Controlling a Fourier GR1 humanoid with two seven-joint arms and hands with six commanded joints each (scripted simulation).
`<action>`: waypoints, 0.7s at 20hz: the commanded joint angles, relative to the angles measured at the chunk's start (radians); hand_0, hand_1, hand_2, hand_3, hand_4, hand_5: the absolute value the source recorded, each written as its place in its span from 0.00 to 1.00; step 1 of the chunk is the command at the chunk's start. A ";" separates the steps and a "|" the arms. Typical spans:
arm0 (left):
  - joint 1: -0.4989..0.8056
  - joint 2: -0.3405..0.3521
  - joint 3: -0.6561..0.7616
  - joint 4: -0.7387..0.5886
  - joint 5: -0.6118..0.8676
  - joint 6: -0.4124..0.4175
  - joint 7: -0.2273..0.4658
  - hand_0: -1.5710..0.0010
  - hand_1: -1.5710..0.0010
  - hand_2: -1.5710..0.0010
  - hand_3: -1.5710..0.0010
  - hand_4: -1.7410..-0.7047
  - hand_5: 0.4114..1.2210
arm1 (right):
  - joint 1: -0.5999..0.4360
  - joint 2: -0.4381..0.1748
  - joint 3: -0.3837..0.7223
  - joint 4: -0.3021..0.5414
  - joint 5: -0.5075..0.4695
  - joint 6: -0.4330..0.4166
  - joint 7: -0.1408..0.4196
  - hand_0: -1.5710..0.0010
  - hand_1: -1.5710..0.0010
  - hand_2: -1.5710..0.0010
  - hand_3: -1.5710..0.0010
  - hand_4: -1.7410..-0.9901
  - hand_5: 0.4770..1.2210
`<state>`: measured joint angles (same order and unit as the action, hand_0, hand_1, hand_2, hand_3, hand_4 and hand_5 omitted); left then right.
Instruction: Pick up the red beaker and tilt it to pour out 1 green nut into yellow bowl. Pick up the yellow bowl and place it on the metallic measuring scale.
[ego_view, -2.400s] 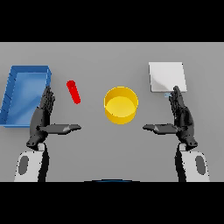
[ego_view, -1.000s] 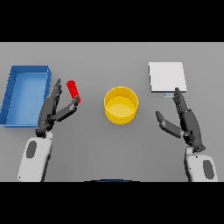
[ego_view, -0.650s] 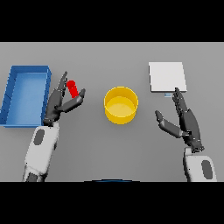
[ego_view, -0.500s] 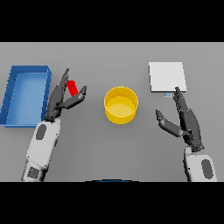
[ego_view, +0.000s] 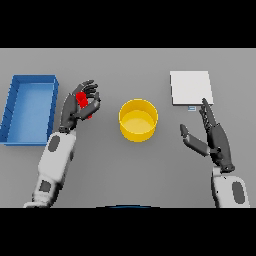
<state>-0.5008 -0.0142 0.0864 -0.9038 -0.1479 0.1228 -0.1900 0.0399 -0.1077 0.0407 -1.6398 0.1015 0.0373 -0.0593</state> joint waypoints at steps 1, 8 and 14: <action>-0.017 -0.005 0.016 0.019 0.012 0.007 -0.013 0.50 0.52 0.52 0.59 0.31 0.57 | -0.002 0.006 0.004 0.003 0.004 -0.004 0.010 1.00 1.00 1.00 1.00 0.60 0.23; -0.040 -0.007 0.005 0.059 0.012 0.017 -0.080 0.11 0.11 0.11 0.20 0.15 0.91 | 0.002 0.002 -0.001 -0.001 0.003 -0.006 0.012 1.00 1.00 1.00 1.00 0.60 0.23; -0.024 -0.005 -0.026 -0.018 -0.018 0.026 -0.044 0.03 0.03 0.03 0.05 0.23 0.98 | 0.002 0.005 0.005 0.015 0.011 -0.003 -0.006 1.00 1.00 1.00 1.00 0.60 0.24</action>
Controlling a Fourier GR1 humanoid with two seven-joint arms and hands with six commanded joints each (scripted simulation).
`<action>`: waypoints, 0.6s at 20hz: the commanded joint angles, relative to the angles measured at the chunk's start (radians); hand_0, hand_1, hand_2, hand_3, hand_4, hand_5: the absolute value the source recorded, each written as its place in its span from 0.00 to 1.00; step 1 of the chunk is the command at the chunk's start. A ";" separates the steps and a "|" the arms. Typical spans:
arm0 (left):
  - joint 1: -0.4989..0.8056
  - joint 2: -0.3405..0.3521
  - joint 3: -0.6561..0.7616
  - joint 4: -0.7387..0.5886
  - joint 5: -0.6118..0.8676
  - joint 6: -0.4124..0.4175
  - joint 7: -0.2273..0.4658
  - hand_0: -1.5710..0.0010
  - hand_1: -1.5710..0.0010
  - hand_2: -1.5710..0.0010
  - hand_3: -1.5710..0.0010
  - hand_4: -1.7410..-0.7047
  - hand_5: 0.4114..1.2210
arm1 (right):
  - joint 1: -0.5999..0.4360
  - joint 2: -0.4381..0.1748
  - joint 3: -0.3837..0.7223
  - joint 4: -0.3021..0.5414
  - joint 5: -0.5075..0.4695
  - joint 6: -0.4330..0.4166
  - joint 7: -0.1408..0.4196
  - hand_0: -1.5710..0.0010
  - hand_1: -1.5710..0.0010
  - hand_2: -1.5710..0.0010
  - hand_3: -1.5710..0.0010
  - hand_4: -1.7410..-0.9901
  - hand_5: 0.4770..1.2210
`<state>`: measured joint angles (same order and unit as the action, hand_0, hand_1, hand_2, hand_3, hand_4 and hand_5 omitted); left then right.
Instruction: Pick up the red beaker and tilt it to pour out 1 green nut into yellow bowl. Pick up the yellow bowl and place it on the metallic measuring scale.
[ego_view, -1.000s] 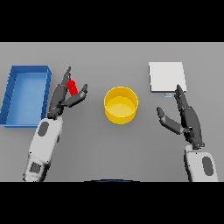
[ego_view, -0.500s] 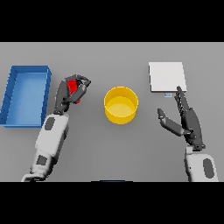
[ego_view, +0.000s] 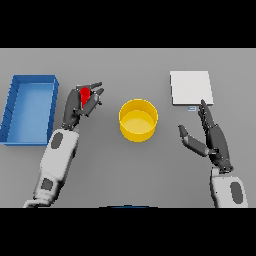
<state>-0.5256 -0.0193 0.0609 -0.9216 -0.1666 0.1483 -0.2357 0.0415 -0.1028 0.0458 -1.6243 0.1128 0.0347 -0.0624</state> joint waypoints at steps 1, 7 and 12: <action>0.007 0.002 0.000 -0.026 0.003 -0.005 0.011 0.02 0.02 0.02 0.04 0.23 0.98 | 0.002 0.003 0.000 -0.004 -0.005 0.002 -0.010 1.00 1.00 1.00 1.00 0.60 0.24; -0.004 0.044 -0.058 -0.171 -0.086 -0.015 0.126 0.01 0.01 0.01 0.01 0.19 0.97 | 0.002 0.002 0.009 -0.008 0.016 -0.006 -0.010 1.00 1.00 1.00 1.00 0.61 0.25; -0.013 0.088 -0.139 -0.248 -0.188 -0.041 0.243 0.00 0.00 0.00 0.01 0.12 0.92 | 0.010 0.012 0.018 -0.016 0.013 -0.001 -0.012 1.00 1.00 1.00 1.00 0.62 0.27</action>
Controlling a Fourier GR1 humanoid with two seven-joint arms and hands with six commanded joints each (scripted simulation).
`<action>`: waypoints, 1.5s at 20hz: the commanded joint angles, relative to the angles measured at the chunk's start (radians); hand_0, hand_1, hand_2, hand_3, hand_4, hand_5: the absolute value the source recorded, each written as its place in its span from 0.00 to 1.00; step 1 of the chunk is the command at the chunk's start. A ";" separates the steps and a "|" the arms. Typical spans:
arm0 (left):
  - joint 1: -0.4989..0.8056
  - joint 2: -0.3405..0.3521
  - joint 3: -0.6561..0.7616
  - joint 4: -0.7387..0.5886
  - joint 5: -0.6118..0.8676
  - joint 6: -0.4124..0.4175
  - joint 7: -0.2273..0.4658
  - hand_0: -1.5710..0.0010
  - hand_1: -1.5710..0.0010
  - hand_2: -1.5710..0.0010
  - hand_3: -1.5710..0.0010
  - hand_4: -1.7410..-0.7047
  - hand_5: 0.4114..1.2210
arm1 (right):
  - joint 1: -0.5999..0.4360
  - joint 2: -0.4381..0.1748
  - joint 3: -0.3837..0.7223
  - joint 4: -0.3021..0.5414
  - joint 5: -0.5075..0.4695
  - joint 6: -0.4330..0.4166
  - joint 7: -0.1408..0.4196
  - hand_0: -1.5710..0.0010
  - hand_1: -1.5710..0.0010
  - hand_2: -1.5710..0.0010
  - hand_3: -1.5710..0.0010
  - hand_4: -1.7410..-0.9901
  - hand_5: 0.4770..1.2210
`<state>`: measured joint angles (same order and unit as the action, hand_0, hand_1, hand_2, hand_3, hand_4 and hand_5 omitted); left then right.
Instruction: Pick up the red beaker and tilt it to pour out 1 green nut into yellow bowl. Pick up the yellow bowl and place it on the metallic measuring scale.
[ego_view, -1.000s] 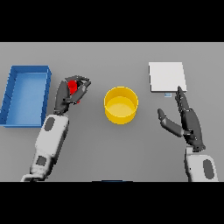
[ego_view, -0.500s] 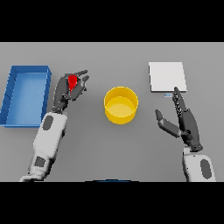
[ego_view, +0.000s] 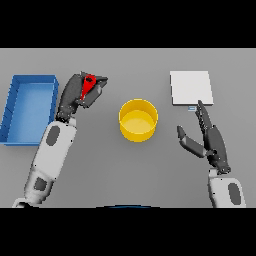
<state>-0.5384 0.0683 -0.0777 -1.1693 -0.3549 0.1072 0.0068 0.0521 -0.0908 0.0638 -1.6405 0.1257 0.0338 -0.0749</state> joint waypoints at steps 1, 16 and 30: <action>-0.006 0.002 -0.006 0.003 -0.010 -0.001 0.008 0.00 0.00 0.00 0.01 0.12 0.91 | -0.005 -0.007 -0.008 0.013 0.005 -0.006 0.006 1.00 1.00 1.00 1.00 0.62 0.27; -0.271 0.186 -0.392 0.110 -0.462 -0.306 0.115 0.00 0.00 0.00 0.00 0.06 0.98 | 0.007 -0.006 -0.004 -0.018 0.012 -0.012 0.014 1.00 1.00 1.00 1.00 0.60 0.29; -0.547 0.164 -0.699 0.265 -0.723 -0.575 0.067 0.00 0.00 0.00 0.12 0.02 1.00 | 0.015 0.028 -0.021 -0.008 -0.050 0.004 0.026 1.00 1.00 1.00 1.00 0.59 0.17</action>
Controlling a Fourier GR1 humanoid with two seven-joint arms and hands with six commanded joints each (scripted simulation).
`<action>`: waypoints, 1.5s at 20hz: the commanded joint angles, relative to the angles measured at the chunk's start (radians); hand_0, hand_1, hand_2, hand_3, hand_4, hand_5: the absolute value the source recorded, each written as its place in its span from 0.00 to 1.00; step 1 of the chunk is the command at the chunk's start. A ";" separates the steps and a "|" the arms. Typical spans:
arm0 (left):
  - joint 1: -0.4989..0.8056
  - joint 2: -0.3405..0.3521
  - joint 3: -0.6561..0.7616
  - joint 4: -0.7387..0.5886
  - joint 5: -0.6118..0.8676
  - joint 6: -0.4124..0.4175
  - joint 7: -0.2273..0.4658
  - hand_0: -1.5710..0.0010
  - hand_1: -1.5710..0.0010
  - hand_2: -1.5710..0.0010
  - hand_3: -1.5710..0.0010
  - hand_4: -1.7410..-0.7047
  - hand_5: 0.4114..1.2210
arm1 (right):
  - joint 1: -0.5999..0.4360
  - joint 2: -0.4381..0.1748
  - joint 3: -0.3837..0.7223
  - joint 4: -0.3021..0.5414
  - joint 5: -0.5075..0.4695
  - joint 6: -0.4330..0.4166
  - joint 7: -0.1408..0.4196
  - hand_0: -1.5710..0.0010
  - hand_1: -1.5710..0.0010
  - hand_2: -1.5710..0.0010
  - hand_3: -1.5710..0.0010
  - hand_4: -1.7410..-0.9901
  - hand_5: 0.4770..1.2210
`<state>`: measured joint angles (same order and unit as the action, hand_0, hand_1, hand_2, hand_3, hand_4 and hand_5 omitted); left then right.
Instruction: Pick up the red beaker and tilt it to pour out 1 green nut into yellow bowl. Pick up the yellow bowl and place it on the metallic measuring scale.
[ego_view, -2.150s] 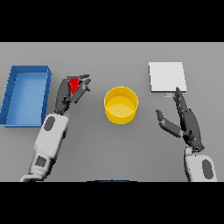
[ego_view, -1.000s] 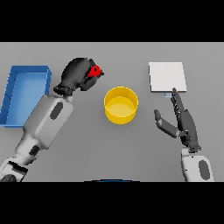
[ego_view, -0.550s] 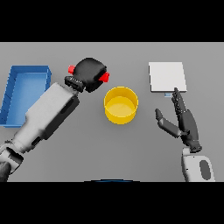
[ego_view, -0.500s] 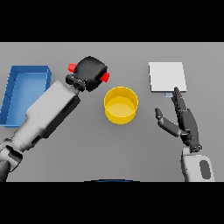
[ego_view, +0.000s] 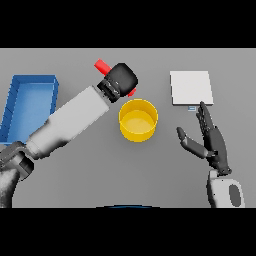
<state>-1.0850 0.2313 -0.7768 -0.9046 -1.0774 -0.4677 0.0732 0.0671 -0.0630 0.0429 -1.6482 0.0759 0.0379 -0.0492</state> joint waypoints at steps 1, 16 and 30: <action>-0.015 0.002 -0.025 0.010 -0.022 0.008 -0.017 0.00 0.00 0.00 0.10 0.01 1.00 | -0.010 -0.012 -0.008 -0.005 -0.004 0.002 0.014 1.00 1.00 1.00 1.00 0.59 0.17; -0.152 -0.057 -0.261 0.103 -0.244 -0.058 -0.118 0.00 0.00 0.00 0.00 0.00 1.00 | -0.020 -0.019 -0.007 0.014 0.032 -0.020 0.001 1.00 1.00 1.00 1.00 0.61 0.17; -0.331 -0.009 -0.190 0.172 -0.296 0.025 -0.142 0.00 0.19 0.20 0.00 0.09 0.96 | -0.018 -0.013 -0.001 0.020 0.031 -0.014 -0.023 1.00 1.00 1.00 1.00 0.69 0.18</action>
<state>-1.4173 0.2232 -0.9664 -0.7328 -1.3753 -0.4438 -0.0685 0.0492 -0.0765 0.0419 -1.6281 0.1072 0.0240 -0.0727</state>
